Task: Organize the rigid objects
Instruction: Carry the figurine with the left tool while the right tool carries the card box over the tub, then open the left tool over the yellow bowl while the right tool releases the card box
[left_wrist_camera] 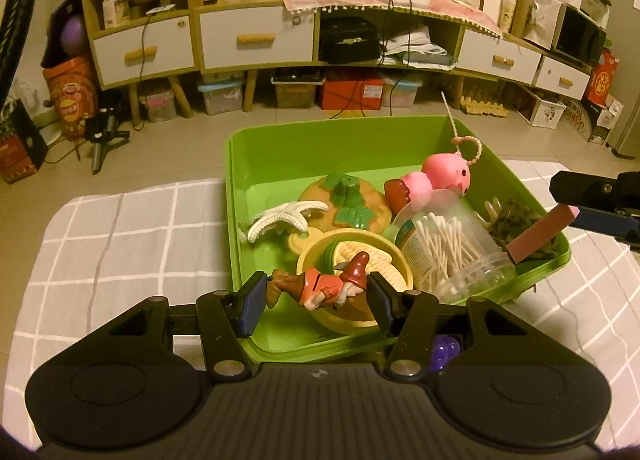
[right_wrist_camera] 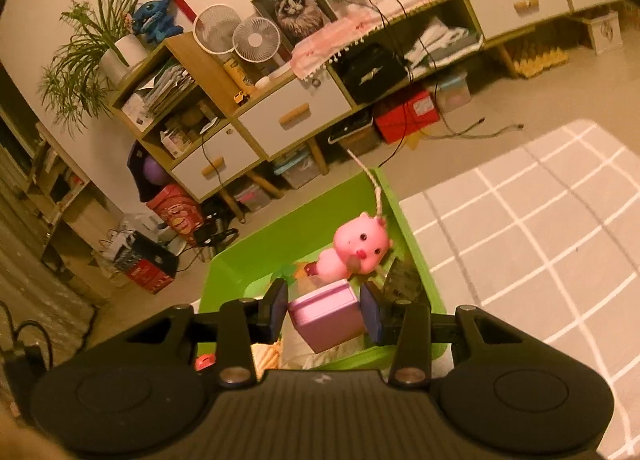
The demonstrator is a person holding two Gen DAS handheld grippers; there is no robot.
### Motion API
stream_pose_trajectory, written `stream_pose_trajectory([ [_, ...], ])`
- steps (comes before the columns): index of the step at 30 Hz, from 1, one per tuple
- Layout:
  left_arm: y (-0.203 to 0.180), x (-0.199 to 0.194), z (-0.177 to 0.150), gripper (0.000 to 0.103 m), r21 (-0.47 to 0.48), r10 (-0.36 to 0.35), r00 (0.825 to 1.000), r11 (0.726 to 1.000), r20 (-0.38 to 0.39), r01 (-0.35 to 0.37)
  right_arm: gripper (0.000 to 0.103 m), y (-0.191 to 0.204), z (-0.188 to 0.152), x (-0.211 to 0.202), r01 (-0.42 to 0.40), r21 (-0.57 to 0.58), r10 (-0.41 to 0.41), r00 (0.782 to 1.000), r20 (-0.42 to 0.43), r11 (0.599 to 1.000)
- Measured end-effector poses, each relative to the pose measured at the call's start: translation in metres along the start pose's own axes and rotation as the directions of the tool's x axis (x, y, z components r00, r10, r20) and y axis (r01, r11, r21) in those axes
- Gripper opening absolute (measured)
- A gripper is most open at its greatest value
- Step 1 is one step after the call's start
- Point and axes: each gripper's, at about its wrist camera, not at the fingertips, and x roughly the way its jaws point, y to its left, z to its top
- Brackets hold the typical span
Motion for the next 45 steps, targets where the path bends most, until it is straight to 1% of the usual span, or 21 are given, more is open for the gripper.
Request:
stream_pose_trajectory([
  [8,0.000,-0.001,0.000,0.059,0.011,0.003,1.000,1.000,-0.006,-0.003,0.010,0.008,0.001,0.010,0.047,-0.077,-0.046,0.999,0.025,0.996],
  [11,-0.001,0.000,0.000,0.059,0.011,0.003,1.000,1.000,-0.008,-0.003,0.010,0.005,0.003,0.013,0.058,-0.077,-0.055,0.998,0.035,0.995],
  [17,0.001,0.002,0.000,0.059,0.001,-0.007,1.000,1.000,-0.017,0.007,0.010,-0.002,0.005,0.019,0.048,-0.055,-0.046,0.999,0.028,0.997],
  [24,0.001,0.001,0.000,0.060,-0.003,-0.012,1.000,1.000,-0.013,0.012,0.010,-0.006,0.008,0.021,0.033,-0.040,-0.031,0.998,0.046,0.999],
  [27,-0.001,-0.001,0.000,0.065,0.004,-0.018,1.000,1.000,0.000,0.018,0.011,-0.012,0.008,0.023,0.005,0.001,-0.005,0.999,0.037,1.000],
  [28,-0.002,-0.002,0.001,0.069,0.004,-0.018,1.000,1.000,0.004,0.018,0.011,-0.014,0.009,0.023,-0.003,0.013,0.003,0.999,0.037,1.000],
  [29,-0.002,-0.002,0.001,0.071,0.003,-0.018,1.000,1.000,0.007,0.018,0.013,-0.016,0.009,0.022,-0.010,0.025,0.009,0.999,0.043,1.000],
  [31,-0.003,-0.003,0.002,0.075,0.000,-0.026,1.000,1.000,0.012,0.026,0.022,-0.018,0.011,0.019,-0.014,0.042,0.012,0.999,0.050,0.999],
  [33,-0.005,-0.004,0.001,0.078,-0.003,-0.031,0.999,1.000,0.016,0.031,0.027,-0.020,0.012,0.016,-0.017,0.053,0.014,0.998,0.054,0.998],
  [35,-0.005,-0.006,0.001,0.081,-0.003,-0.031,0.999,1.000,0.019,0.031,0.028,-0.021,0.013,0.013,-0.017,0.061,0.013,0.998,0.061,0.998],
  [40,-0.007,-0.008,0.000,0.083,-0.004,-0.031,0.999,1.000,0.020,0.031,0.033,-0.023,0.013,0.008,-0.005,0.068,0.001,0.999,0.054,0.998],
  [45,-0.007,-0.015,-0.004,0.084,-0.015,-0.035,0.999,0.999,0.023,0.035,0.034,-0.024,0.008,0.002,0.005,0.059,-0.007,0.999,0.034,0.998],
])
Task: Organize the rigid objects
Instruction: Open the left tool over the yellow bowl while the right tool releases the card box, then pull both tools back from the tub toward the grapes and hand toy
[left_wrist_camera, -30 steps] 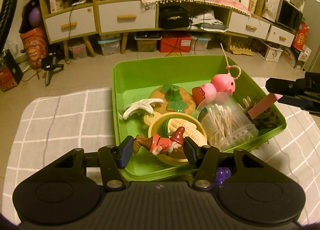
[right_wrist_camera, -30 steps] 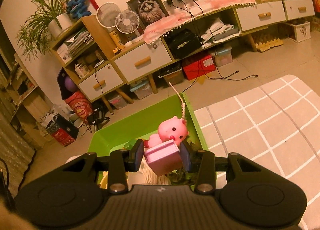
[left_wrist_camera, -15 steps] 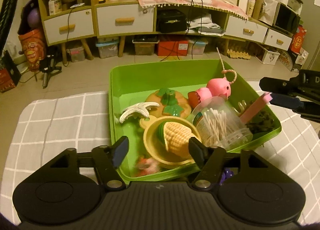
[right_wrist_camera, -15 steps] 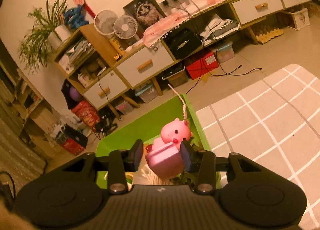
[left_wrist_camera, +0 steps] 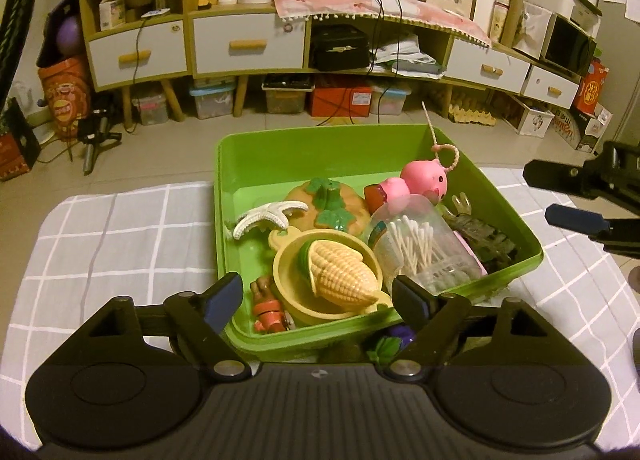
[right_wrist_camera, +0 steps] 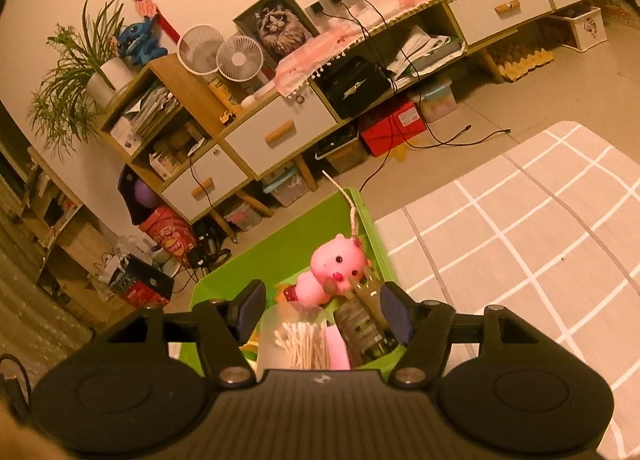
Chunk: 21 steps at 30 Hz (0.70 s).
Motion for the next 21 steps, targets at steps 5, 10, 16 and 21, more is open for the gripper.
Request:
stream_pose_trajectory([
  [5,-0.002,-0.010,-0.004,0.087,-0.008,-0.005,1.000,1.000,0.007,0.005,0.038,0.003,-0.007,-0.009,0.000,-0.020,-0.001,0.999,-0.032,1.000],
  [10,-0.002,-0.017,-0.007,0.090,-0.010,-0.008,1.000,1.000,0.007,0.008,0.040,0.010,-0.017,-0.020,0.006,-0.077,-0.011,0.998,-0.069,0.997],
  [16,0.000,-0.028,-0.017,0.099,-0.011,0.010,1.000,1.000,0.011,-0.010,0.048,0.018,-0.030,-0.034,-0.009,-0.121,-0.004,0.994,-0.108,0.993],
  [21,0.007,-0.034,-0.029,0.101,-0.017,0.032,0.999,0.999,-0.010,-0.032,0.056,0.023,-0.041,-0.039,-0.002,-0.161,-0.021,0.990,-0.143,0.987],
])
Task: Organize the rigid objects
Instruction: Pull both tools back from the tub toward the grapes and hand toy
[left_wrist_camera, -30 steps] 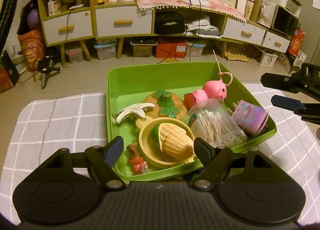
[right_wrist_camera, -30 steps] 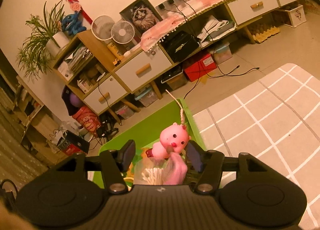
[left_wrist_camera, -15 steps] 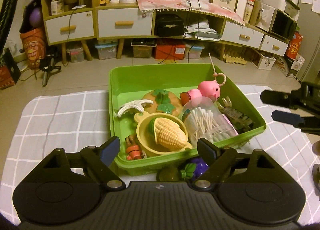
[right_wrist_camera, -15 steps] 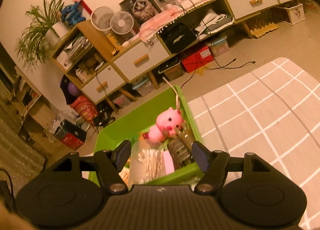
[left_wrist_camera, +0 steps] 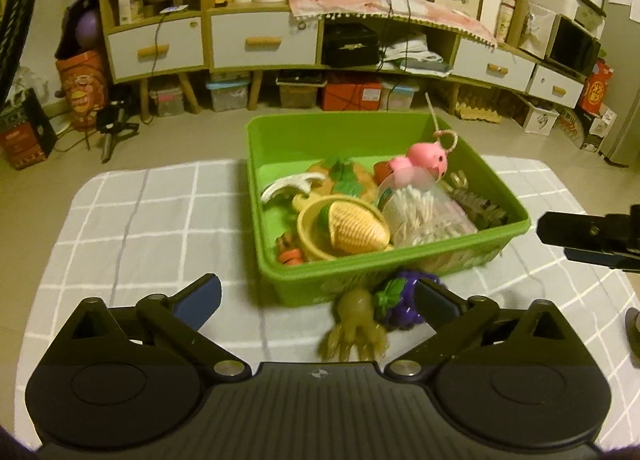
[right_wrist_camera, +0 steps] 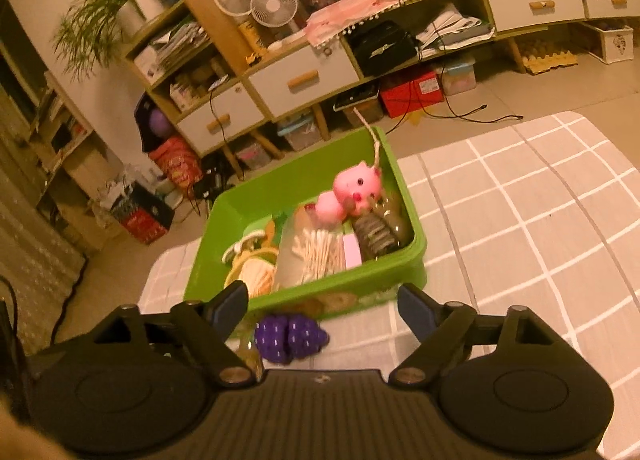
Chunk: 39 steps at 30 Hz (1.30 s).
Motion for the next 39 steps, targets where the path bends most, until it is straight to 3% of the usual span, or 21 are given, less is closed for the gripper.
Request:
stream_pose_trajectory([
  [10,0.020,0.000,-0.026,0.101,0.019,0.003,0.999,1.000,-0.039,-0.003,0.058,-0.003,-0.017,0.009,0.092,-0.050,-0.095,0.994,-0.063,0.995],
  [17,0.033,0.006,-0.044,0.101,-0.001,0.016,1.000,1.000,-0.027,-0.016,0.058,0.001,-0.030,0.020,0.127,-0.117,-0.137,0.988,-0.076,0.985],
  [23,0.035,0.004,-0.045,0.101,-0.019,-0.035,0.999,0.999,0.003,0.035,0.058,0.001,-0.039,0.029,0.132,-0.150,-0.148,0.984,-0.102,0.980],
  [39,0.001,0.020,-0.061,0.101,0.086,-0.143,0.988,0.987,0.059,0.138,0.058,-0.018,-0.039,0.042,0.162,-0.130,-0.179,0.975,-0.134,0.978],
])
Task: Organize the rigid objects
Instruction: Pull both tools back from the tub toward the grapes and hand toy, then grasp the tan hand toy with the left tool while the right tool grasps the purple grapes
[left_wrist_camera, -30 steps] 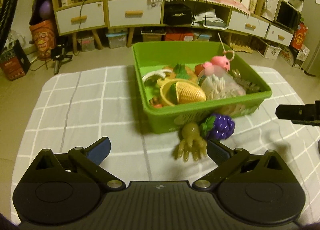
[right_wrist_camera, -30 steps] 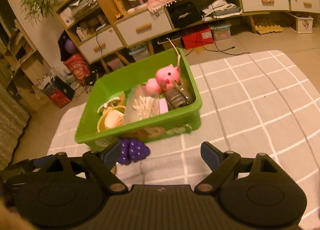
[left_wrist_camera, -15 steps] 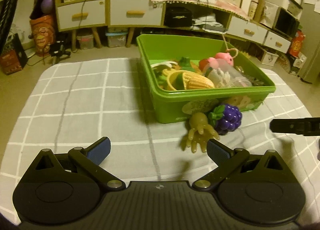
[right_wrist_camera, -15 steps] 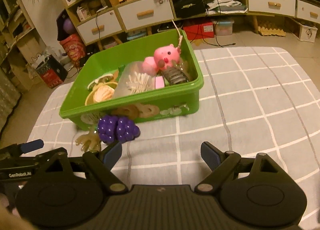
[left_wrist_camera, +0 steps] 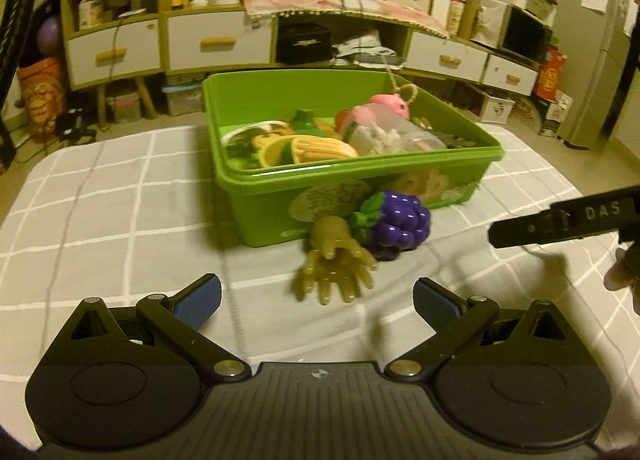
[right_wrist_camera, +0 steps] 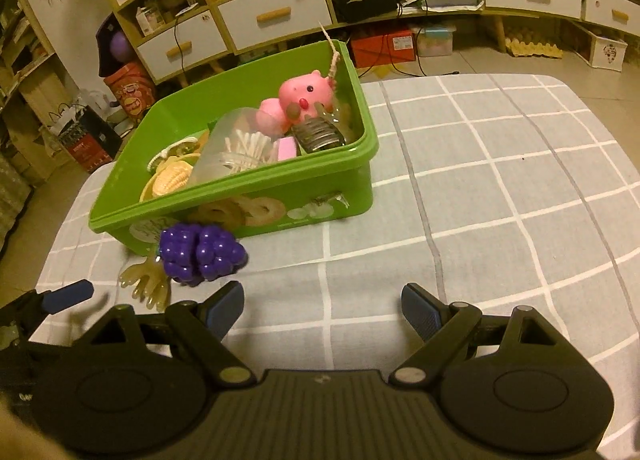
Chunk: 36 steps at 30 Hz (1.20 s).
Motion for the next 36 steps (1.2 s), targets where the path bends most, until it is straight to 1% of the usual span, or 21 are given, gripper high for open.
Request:
stream_pose_trajectory([
  [3,-0.005,0.003,-0.002,0.097,0.018,-0.015,1.000,1.000,0.012,0.015,0.058,0.001,0.000,0.001,-0.001,-0.007,0.001,1.000,-0.002,1.000],
  [7,-0.009,0.009,-0.003,0.089,0.022,-0.029,1.000,0.999,0.011,0.029,0.058,0.003,-0.002,0.003,-0.001,-0.015,0.000,1.000,-0.010,1.000],
  [12,-0.008,0.014,-0.003,0.081,0.019,-0.028,1.000,0.999,0.014,0.028,0.058,0.005,-0.004,0.007,0.002,-0.026,-0.003,1.000,-0.022,1.000],
  [16,-0.007,0.017,-0.003,0.071,0.014,-0.023,1.000,1.000,0.011,0.023,0.058,0.006,-0.006,0.009,0.006,-0.032,-0.007,1.000,-0.028,0.999],
  [18,-0.005,0.018,-0.002,0.069,0.006,-0.024,1.000,1.000,0.012,0.024,0.058,0.008,-0.006,0.010,0.006,-0.033,-0.007,0.999,-0.031,0.999],
  [21,-0.003,0.018,-0.001,0.058,-0.002,-0.028,1.000,1.000,0.013,0.028,0.058,0.010,-0.007,0.012,0.008,-0.037,-0.009,0.999,-0.035,0.999],
  [22,-0.003,0.018,0.000,0.053,-0.003,-0.028,1.000,1.000,0.010,0.028,0.058,0.011,-0.007,0.012,0.008,-0.039,-0.009,0.999,-0.035,0.999],
  [24,-0.002,0.019,0.001,0.048,-0.008,-0.037,0.999,0.999,0.005,0.037,0.058,0.013,-0.007,0.013,0.008,-0.042,-0.010,0.999,-0.036,0.999],
  [28,-0.002,0.015,0.001,0.048,-0.008,-0.013,1.000,1.000,0.002,0.013,0.058,0.018,-0.006,0.015,0.003,-0.041,-0.005,0.999,-0.038,0.999],
  [36,0.014,0.005,0.000,0.048,-0.062,0.026,1.000,0.998,-0.004,-0.027,0.058,0.030,0.000,0.017,-0.030,-0.022,0.029,0.999,-0.039,0.999],
])
